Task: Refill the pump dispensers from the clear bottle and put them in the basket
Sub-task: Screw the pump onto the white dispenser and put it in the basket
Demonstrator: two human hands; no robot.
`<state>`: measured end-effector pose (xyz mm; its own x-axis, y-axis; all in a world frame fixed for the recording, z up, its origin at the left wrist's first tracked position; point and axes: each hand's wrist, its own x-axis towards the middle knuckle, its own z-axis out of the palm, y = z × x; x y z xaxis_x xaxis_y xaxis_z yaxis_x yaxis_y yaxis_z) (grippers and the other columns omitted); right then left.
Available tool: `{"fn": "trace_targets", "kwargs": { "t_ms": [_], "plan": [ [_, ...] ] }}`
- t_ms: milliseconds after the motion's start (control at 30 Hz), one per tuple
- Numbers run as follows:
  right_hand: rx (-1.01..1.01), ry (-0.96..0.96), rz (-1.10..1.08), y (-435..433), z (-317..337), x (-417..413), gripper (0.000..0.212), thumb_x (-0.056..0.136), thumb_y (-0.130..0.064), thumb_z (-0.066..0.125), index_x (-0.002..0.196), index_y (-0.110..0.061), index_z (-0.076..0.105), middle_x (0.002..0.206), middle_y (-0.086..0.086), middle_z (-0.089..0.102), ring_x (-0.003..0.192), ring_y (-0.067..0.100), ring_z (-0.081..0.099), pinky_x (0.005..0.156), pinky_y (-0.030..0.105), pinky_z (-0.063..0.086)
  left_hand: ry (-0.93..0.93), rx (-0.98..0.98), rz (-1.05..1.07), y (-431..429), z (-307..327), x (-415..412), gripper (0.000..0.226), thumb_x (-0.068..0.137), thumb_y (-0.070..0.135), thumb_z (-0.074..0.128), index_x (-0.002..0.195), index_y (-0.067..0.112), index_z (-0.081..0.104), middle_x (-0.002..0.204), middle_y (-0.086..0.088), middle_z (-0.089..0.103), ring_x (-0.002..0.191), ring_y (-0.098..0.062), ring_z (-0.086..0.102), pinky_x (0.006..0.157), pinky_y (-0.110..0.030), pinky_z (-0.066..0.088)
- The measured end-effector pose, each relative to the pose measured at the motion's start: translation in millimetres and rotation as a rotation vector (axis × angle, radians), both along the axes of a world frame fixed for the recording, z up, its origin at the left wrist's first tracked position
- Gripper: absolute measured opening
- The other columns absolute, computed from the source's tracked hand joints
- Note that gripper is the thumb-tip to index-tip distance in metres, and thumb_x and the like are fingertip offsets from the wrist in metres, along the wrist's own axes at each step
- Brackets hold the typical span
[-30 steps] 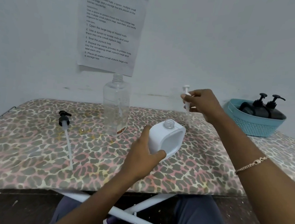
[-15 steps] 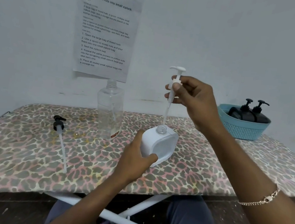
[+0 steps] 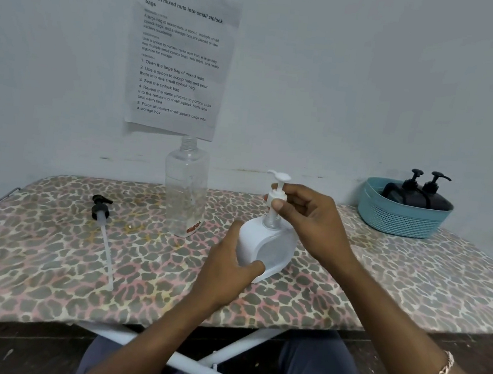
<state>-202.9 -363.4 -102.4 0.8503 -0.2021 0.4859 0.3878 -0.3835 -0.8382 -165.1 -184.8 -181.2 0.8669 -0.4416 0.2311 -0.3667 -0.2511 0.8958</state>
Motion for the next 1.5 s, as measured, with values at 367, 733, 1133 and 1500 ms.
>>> {"fn": "trace_targets", "kwargs": {
  "t_ms": [367,733,1133,1500],
  "plan": [
    [-0.089,0.06,-0.07,-1,-22,-2,0.024,0.088,-0.027,0.083,0.11,-0.019,0.076,0.108,-0.008,0.077,0.107,0.013,0.071,0.1,0.041,0.055,-0.007,-0.02,-0.007,0,0,1,0.057,0.078,0.028,0.073,0.129,0.038,0.05,0.107,0.008,0.066,0.083,-0.014,0.071,0.06,-0.031,0.061],
    [-0.096,0.155,0.011,0,-15,-4,0.022,0.086,-0.029,0.082,0.104,-0.031,0.07,0.11,-0.019,0.072,0.107,0.005,0.067,0.099,0.033,0.053,-0.022,-0.01,-0.006,1,0,0,0.059,0.083,0.02,0.074,0.132,0.041,0.048,0.11,0.007,0.065,0.087,-0.015,0.071,0.059,-0.026,0.059],
    [-0.059,0.151,-0.071,9,-14,-5,0.037,0.079,-0.035,0.09,0.094,-0.018,0.061,0.083,-0.005,0.062,0.075,0.009,0.057,0.069,0.025,0.043,-0.039,0.001,-0.011,2,-2,-1,0.056,0.084,0.02,0.075,0.126,0.046,0.049,0.108,0.012,0.067,0.087,-0.007,0.07,0.062,-0.029,0.061],
    [0.08,0.204,0.118,-6,-2,-9,0.016,0.084,-0.009,0.083,0.099,-0.016,0.081,0.102,0.001,0.08,0.096,0.018,0.074,0.089,0.036,0.056,0.001,0.001,-0.016,0,1,-2,0.063,0.072,0.039,0.069,0.131,0.044,0.047,0.112,0.008,0.064,0.092,-0.02,0.072,0.065,-0.047,0.065]
  ]
}}
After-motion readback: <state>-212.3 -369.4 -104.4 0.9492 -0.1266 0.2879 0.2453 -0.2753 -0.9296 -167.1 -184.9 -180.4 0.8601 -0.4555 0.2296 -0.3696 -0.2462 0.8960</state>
